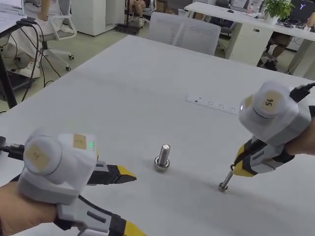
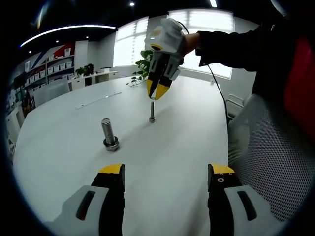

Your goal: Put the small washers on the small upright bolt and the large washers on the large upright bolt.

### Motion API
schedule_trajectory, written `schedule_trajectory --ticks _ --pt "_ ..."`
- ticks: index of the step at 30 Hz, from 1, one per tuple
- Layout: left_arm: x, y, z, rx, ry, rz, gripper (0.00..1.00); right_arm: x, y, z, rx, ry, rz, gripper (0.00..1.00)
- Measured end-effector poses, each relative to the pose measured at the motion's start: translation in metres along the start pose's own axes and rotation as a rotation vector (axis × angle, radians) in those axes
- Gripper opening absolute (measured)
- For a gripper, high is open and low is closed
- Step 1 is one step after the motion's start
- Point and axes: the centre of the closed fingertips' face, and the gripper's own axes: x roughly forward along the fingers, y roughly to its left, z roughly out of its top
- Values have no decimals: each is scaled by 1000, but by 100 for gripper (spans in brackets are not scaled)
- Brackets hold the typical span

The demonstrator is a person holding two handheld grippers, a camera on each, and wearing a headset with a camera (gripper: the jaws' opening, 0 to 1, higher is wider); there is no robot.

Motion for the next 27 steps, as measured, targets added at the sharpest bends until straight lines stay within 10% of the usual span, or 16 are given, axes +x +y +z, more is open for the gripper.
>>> schedule_trajectory --ticks 27 --pt "-2 2 -2 -9 0 4 67 22 2 -5 22 8 41 14"
